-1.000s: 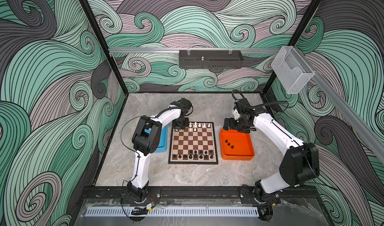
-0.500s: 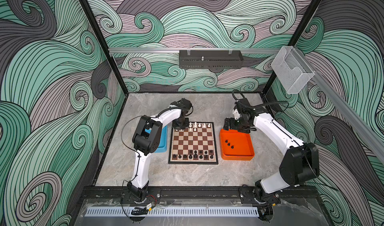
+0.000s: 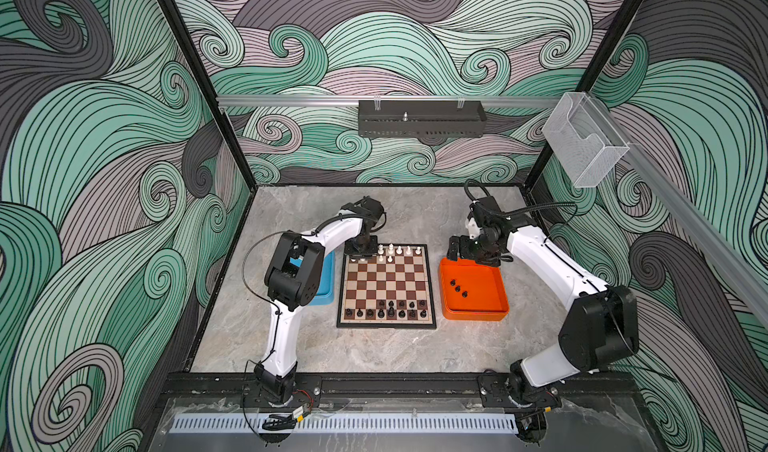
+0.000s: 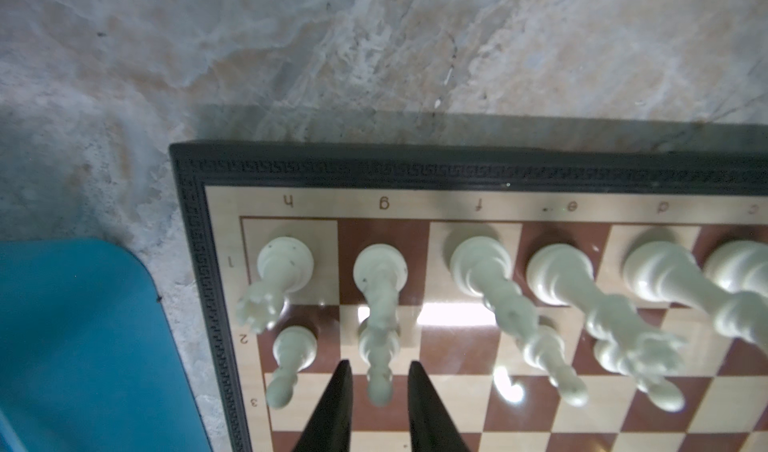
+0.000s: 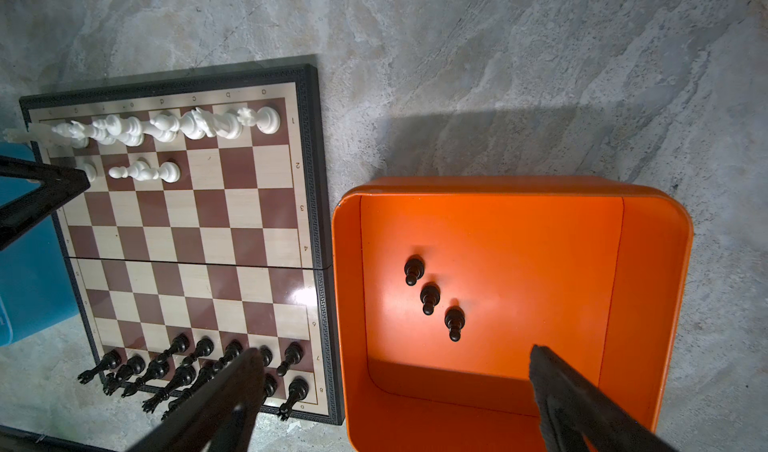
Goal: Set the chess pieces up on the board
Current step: 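Lower the white pawn beside the placed pawn and open the gripper, then raise the left gripper over the blue tray while the right swings over the board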
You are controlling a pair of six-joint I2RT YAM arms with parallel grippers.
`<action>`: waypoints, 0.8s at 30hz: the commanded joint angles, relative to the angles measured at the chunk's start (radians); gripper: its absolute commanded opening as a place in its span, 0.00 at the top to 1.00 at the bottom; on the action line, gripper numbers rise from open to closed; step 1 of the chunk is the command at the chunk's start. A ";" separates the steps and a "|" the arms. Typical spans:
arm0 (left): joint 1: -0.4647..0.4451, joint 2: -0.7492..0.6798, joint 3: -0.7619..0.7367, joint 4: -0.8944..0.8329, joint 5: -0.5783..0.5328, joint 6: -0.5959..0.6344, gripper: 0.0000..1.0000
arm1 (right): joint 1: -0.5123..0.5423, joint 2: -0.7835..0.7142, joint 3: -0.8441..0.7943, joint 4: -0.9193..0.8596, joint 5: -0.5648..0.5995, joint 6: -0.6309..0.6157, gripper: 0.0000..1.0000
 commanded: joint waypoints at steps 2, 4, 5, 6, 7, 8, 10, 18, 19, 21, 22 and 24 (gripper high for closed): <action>-0.005 -0.074 -0.006 -0.017 -0.011 -0.026 0.70 | -0.008 0.004 -0.001 -0.011 0.004 -0.003 0.01; -0.005 -0.098 -0.015 -0.027 -0.014 -0.027 0.69 | -0.007 0.008 0.002 -0.012 -0.001 -0.001 0.01; -0.005 -0.111 -0.011 -0.046 -0.014 -0.027 0.68 | -0.008 0.007 0.004 -0.011 -0.003 -0.001 0.01; -0.005 -0.124 -0.009 -0.065 -0.015 -0.028 0.68 | -0.007 0.007 0.005 -0.011 -0.003 -0.001 0.01; -0.005 -0.141 -0.012 -0.071 -0.017 -0.029 0.67 | -0.007 0.006 0.005 -0.011 -0.005 0.000 0.01; -0.005 -0.165 -0.021 -0.072 -0.020 -0.029 0.65 | -0.006 0.005 0.007 -0.011 -0.005 0.000 0.01; -0.005 -0.207 -0.038 -0.077 -0.031 -0.029 0.61 | -0.007 0.005 0.007 -0.011 -0.008 0.000 0.01; 0.001 -0.353 -0.060 -0.157 -0.106 -0.008 0.39 | -0.004 -0.008 0.008 -0.010 -0.031 0.012 0.01; 0.004 -0.367 -0.062 -0.168 -0.114 -0.005 0.35 | -0.003 -0.012 0.007 -0.009 -0.031 0.014 0.01; 0.015 -0.407 -0.075 -0.190 -0.132 -0.001 0.25 | 0.005 -0.022 0.002 -0.006 -0.035 0.014 0.01; 0.024 -0.427 -0.087 -0.193 -0.136 -0.002 0.20 | 0.007 -0.026 -0.001 -0.004 -0.037 0.016 0.01; 0.057 -0.476 -0.124 -0.188 -0.133 -0.001 0.15 | 0.016 -0.037 -0.012 0.019 -0.057 0.023 0.01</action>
